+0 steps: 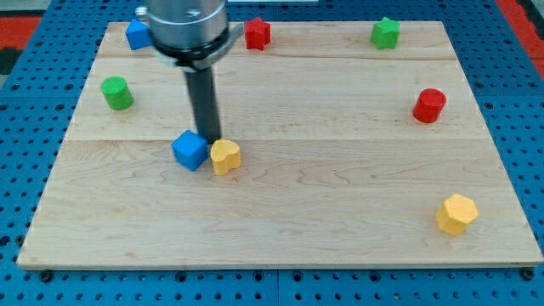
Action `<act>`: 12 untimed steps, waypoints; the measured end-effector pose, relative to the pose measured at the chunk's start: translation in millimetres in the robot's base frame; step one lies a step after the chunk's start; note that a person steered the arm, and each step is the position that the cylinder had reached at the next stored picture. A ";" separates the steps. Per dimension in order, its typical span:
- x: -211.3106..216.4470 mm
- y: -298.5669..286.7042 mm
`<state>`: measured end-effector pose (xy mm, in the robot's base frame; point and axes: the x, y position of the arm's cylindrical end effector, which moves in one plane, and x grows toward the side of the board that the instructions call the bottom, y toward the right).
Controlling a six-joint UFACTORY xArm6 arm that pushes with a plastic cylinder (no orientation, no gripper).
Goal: Move the yellow heart to the bottom left side of the board
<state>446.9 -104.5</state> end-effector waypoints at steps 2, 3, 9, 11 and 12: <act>8.3 -27.6; 7.9 -26.0; 9.8 141.4; 69.4 280.0; 62.2 300.5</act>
<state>509.2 196.0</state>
